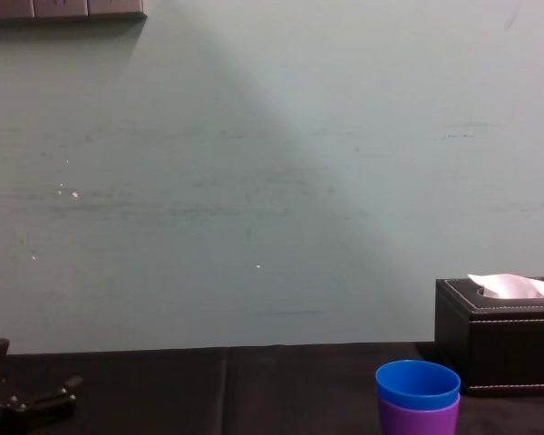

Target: Stack the three plastic cups sequentially using one hand.

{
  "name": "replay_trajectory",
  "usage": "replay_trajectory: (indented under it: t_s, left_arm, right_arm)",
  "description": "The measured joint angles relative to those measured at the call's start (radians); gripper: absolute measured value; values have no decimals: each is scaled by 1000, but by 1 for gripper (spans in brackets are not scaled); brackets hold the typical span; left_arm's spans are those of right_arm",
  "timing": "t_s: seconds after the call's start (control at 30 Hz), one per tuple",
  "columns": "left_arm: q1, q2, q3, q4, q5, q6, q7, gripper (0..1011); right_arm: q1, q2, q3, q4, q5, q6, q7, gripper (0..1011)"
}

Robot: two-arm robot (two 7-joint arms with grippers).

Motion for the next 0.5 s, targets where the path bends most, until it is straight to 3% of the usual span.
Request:
replay_trajectory:
  t_s: [0.2, 0.3, 0.5]
  left_arm:
    - [0, 0, 0, 0, 0, 0, 0, 1011]
    - [0, 0, 0, 0, 0, 0, 0, 1011]
    - [0, 0, 0, 0, 0, 0, 0, 1012]
  right_arm:
    - [-41, 31, 33, -99, -1, 27, -56, 733]
    - [-66, 59, 67, -185, 15, 89, -94, 733]
    - [-79, 87, 110, -266, 56, 175, -127, 733]
